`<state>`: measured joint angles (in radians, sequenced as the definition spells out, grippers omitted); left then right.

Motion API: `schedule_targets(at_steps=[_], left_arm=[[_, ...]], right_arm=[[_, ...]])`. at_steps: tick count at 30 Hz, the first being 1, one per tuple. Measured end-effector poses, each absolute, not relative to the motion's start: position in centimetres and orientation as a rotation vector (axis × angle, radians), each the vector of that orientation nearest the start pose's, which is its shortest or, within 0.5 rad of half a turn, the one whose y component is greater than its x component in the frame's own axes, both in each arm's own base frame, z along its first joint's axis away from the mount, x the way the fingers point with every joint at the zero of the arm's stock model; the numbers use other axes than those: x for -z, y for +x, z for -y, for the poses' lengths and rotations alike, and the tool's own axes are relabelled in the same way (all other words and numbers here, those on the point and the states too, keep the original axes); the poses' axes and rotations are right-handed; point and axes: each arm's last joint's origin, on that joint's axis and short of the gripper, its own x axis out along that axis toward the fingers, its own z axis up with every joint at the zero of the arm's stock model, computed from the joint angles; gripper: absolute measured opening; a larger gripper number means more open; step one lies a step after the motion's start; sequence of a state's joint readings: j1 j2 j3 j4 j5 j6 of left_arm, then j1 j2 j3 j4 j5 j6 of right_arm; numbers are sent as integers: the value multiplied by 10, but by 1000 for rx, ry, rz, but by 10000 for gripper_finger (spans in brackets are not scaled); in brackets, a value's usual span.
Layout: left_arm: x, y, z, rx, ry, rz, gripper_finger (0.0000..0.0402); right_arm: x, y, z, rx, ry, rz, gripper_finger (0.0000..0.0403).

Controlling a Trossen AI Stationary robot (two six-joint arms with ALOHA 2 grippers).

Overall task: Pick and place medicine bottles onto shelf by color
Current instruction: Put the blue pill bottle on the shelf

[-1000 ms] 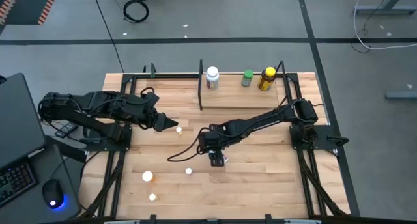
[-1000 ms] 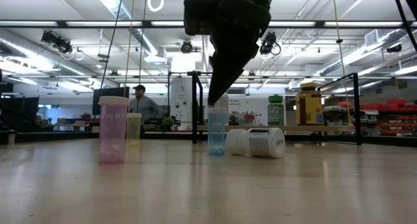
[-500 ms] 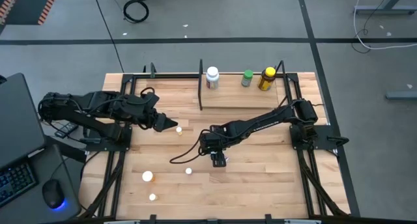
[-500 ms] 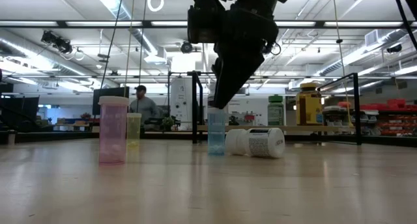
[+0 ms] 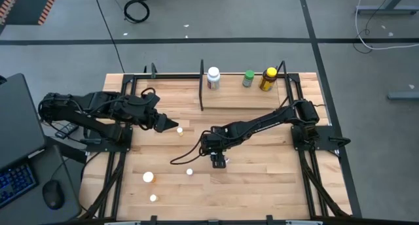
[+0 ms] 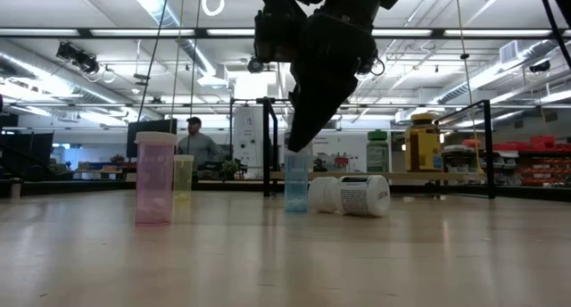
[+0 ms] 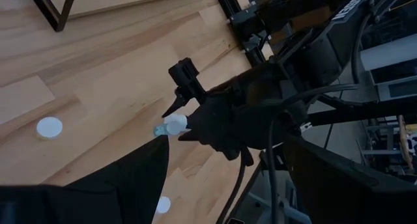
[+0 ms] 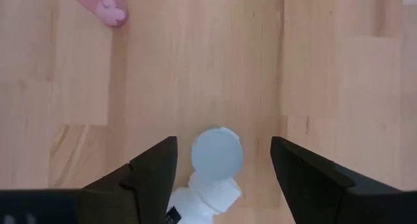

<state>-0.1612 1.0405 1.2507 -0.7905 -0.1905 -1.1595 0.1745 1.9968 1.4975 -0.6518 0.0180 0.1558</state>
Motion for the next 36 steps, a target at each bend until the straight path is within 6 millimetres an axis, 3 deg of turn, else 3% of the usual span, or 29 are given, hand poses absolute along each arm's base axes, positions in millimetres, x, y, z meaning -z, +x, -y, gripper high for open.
schedule_targets(at_steps=[18,25,36], left_arm=[[-388,192,26,-352,-1026,-484,306],[-388,192,26,-354,-1031,-483,306],[-388,192,26,-354,-1031,-483,306]], right_arm=[[-190,406,-72,-61,34,-1145,191],[-178,399,-72,-69,47,-1187,188],[-179,403,-74,-54,66,-1143,186]])
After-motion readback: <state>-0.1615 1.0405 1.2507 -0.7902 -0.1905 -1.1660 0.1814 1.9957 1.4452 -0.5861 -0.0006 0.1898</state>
